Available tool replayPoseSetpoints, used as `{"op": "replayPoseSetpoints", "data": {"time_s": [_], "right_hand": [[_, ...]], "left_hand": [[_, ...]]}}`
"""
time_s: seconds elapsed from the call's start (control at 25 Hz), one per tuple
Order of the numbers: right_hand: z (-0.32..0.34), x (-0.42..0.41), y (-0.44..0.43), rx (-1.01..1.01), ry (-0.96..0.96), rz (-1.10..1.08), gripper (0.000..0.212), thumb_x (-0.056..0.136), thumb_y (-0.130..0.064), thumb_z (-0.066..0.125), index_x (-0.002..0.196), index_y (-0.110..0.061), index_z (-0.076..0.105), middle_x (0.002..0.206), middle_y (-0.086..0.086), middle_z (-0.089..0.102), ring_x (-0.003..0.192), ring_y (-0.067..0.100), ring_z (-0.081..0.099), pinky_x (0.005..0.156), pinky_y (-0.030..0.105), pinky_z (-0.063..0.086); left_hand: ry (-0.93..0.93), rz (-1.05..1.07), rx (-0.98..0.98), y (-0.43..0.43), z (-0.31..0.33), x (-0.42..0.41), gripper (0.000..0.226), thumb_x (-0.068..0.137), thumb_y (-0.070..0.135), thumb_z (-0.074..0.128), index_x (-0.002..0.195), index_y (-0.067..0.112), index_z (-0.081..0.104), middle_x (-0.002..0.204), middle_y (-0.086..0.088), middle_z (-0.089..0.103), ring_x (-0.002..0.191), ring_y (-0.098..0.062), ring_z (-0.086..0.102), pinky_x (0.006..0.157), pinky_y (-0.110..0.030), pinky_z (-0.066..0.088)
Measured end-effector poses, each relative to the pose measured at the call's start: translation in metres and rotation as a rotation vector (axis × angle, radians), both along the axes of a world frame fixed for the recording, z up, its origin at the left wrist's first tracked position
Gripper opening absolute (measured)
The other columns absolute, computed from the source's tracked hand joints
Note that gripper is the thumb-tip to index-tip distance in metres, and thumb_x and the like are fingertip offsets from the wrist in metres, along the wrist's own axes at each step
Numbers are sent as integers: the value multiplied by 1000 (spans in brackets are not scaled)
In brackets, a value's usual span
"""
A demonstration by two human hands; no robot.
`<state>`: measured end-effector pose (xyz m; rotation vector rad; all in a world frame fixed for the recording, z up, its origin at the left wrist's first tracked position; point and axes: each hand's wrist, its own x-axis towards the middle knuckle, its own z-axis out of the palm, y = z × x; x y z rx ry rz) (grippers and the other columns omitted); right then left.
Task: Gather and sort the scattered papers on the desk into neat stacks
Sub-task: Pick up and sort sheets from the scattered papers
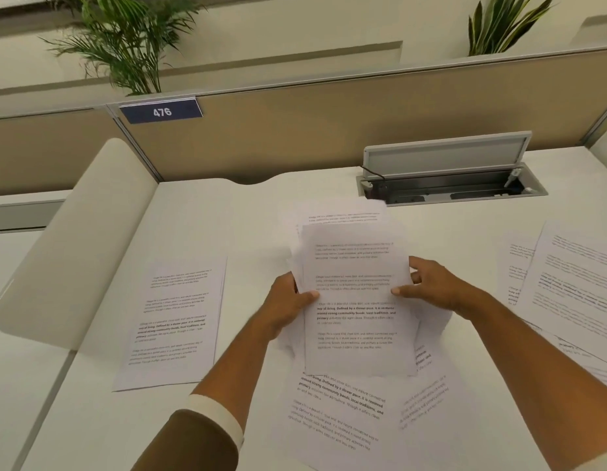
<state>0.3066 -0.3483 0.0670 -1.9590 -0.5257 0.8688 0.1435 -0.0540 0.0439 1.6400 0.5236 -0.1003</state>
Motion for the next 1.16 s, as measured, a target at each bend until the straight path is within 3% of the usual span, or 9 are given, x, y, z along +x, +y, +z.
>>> {"op": "replayPoseSetpoints", "data": {"time_s": [0.12, 0.24, 0.32, 0.4, 0.52, 0.64, 0.76, 0.92, 1.16], "right_hand": [[8, 7, 6, 51, -94, -138, 33, 87, -26, 85, 115, -35, 70, 105, -18, 78, 86, 3, 77, 57, 15, 58], [9, 13, 4, 32, -85, -168, 30, 91, -24, 80, 120, -28, 72, 111, -8, 80, 87, 17, 78, 66, 24, 61], [4, 11, 5, -34, -98, -121, 31, 95, -19, 76, 125, -19, 70, 120, -1, 76, 91, 15, 75, 70, 23, 59], [9, 8, 11, 14, -122, -172, 32, 96, -21, 75, 128, -19, 70, 121, -1, 76, 95, 14, 75, 71, 24, 60], [33, 9, 13, 122, -213, -309, 30, 96, -21, 75, 126, -22, 70, 112, -11, 75, 96, 11, 75, 75, 27, 63], [67, 13, 9, 289, -250, -370, 26, 95, -20, 76, 116, -33, 68, 97, -28, 77, 91, -4, 75, 70, 18, 64], [92, 14, 7, 417, -252, -369, 28, 93, -24, 79, 119, -30, 71, 109, -18, 79, 99, 7, 76, 73, 23, 64], [120, 13, 8, 523, -330, -388, 16, 97, -28, 74, 111, -35, 77, 117, -8, 79, 106, 22, 75, 86, 43, 62], [156, 10, 8, 691, -441, -347, 31, 86, -22, 84, 115, -31, 78, 122, -6, 78, 108, 20, 75, 88, 32, 63]], "left_hand": [[-87, 62, -15, 8, 18, 12, 31, 92, 13, 80, 117, 30, 75, 111, 5, 84, 99, -19, 82, 77, -31, 67], [-6, 46, 45, 13, 23, 20, 36, 91, 17, 84, 124, 21, 71, 114, -7, 82, 101, -24, 80, 88, -40, 66], [55, -68, 119, 5, 18, 20, 24, 94, 11, 80, 117, 16, 76, 113, -4, 81, 100, -21, 79, 87, -34, 65], [-38, -83, 241, -4, 25, 26, 15, 97, 9, 75, 109, 16, 78, 103, 5, 81, 94, -19, 78, 77, -25, 63], [-176, 44, 404, -5, 53, 41, 15, 100, 10, 69, 113, 7, 76, 109, -7, 80, 100, -29, 77, 89, -43, 65], [-353, 60, 406, 1, 91, 51, 19, 98, 19, 71, 113, 10, 76, 109, -5, 80, 98, -25, 78, 85, -44, 67], [-491, 40, 335, 6, 123, 52, 20, 95, 17, 70, 114, 14, 76, 108, -1, 81, 96, -20, 80, 84, -37, 68], [-537, 3, 325, 8, 150, 58, 21, 102, 17, 69, 121, 10, 74, 115, -6, 81, 102, -24, 80, 88, -48, 67], [-677, 16, 289, 9, 191, 57, 9, 104, 11, 67, 107, 16, 73, 105, 1, 82, 98, -26, 81, 85, -45, 68]]}}
